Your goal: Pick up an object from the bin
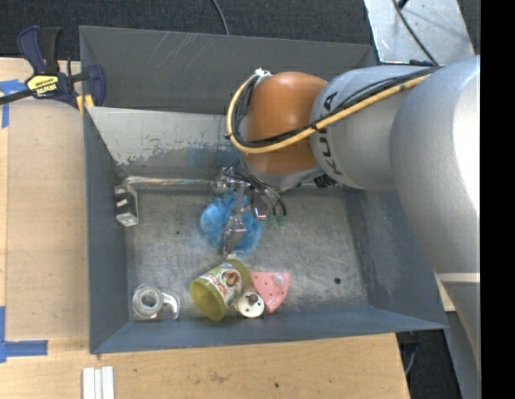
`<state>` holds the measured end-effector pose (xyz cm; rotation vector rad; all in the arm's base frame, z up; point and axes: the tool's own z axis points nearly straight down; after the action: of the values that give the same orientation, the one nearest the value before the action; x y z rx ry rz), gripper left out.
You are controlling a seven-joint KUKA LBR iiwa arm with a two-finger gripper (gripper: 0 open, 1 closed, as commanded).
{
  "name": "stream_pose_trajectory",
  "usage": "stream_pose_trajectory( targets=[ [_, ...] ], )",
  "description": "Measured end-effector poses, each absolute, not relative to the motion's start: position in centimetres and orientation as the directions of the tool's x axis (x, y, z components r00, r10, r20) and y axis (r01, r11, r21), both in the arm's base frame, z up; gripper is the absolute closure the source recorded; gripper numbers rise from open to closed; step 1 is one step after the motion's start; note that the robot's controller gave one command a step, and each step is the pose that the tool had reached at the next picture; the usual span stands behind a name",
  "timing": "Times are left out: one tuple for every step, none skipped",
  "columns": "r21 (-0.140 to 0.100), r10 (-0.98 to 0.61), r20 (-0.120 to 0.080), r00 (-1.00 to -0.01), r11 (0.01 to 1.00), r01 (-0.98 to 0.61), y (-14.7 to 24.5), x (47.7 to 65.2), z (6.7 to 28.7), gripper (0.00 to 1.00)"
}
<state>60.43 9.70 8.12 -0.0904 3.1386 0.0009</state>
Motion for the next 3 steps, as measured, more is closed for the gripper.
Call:
stream_pose_trajectory(
  targets=[
    [0.004,-0.028,-0.017,-0.999,1.0,-0.028,9.66,61.08,7.62,1.0],
    [0.004,-0.028,-0.017,-0.999,1.0,-0.028,9.66,61.08,7.62,1.0],
    [0.003,-0.028,-0.012,-1.0,1.0,-0.028,9.64,60.96,7.87,1.0]
  ],
)
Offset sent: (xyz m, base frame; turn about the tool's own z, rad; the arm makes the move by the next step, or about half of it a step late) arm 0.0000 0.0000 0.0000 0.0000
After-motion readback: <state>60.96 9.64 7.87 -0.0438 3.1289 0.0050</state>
